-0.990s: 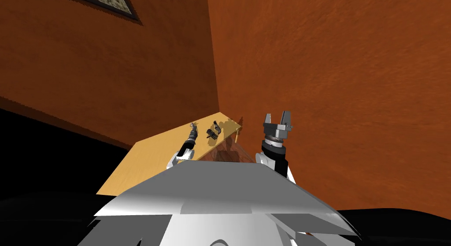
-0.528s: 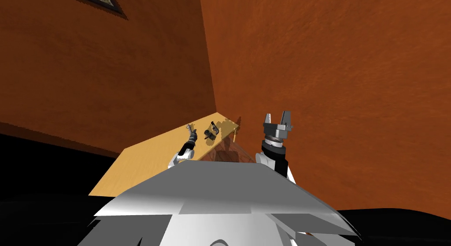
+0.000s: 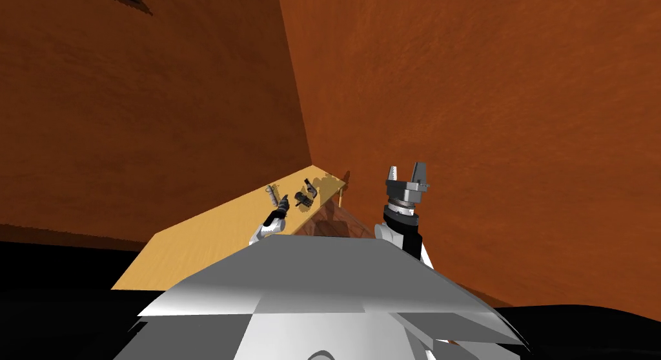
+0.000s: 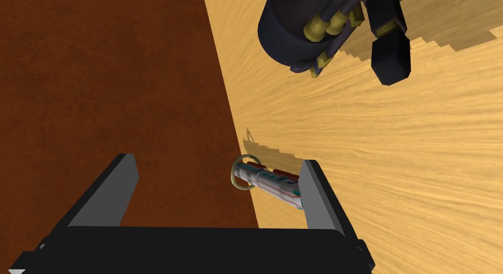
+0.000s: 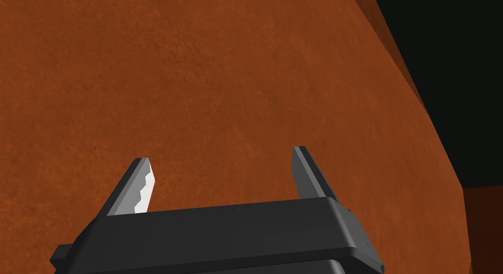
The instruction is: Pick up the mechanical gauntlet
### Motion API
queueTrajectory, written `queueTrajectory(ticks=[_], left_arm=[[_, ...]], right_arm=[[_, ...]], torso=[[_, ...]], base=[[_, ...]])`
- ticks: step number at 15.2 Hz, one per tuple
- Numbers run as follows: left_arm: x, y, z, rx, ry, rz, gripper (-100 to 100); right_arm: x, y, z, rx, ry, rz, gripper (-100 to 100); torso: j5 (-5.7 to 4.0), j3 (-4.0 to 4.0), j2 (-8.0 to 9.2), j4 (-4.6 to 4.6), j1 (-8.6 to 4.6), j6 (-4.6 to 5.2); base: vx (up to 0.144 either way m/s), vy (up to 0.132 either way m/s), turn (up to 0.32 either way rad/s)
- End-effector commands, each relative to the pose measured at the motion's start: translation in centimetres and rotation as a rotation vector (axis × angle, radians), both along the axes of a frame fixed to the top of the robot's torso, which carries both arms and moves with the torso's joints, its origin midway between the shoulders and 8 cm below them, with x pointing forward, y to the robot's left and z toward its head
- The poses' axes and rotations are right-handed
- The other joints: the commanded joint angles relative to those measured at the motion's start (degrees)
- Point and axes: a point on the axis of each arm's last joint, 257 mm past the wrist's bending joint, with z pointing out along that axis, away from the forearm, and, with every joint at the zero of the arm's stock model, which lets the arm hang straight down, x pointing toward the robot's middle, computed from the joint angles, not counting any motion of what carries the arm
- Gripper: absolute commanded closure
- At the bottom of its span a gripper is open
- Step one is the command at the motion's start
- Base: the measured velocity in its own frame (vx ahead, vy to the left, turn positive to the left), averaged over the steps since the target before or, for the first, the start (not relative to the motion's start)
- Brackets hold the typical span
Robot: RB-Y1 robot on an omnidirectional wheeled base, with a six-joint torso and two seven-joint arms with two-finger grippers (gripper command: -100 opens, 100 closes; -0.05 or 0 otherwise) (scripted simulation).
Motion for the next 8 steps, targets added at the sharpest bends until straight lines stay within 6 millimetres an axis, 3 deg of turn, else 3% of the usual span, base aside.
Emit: queueTrajectory(ticks=[1,3,4,8], left_arm=[[-0.3,-0.1,-1.5,-0.030,0.037,0.017,-100],[-0.9,0.0,-3.9,-0.079,0.093,0.044,-100],[-0.9,0.0,-3.9,-0.079,0.093,0.044,-100],[-2.1,-0.5,-7.7,-0.163,0.182,0.084,-100]], right_arm=[[0.0,0.0,0.0,0.000,0.000,0.000,0],[0.0,0.0,0.0,0.000,0.000,0.000,0],[0.0,0.0,0.0,0.000,0.000,0.000,0],[0.0,0.0,0.0,0.000,0.000,0.000,0]], torso=[[0.00,0.00,0.00,0.00,0.00,0.00],[0.00,0.00,0.00,0.00,-0.01,-0.02],[0.00,0.00,-0.01,0.00,-0.01,-0.01],[0.00,0.00,0.00,0.00,-0.03,-0.01]], base=[[-0.002,0.014,-0.144],[-0.001,0.011,-0.136],[-0.001,0.011,-0.110],[-0.002,0.009,-0.152]])
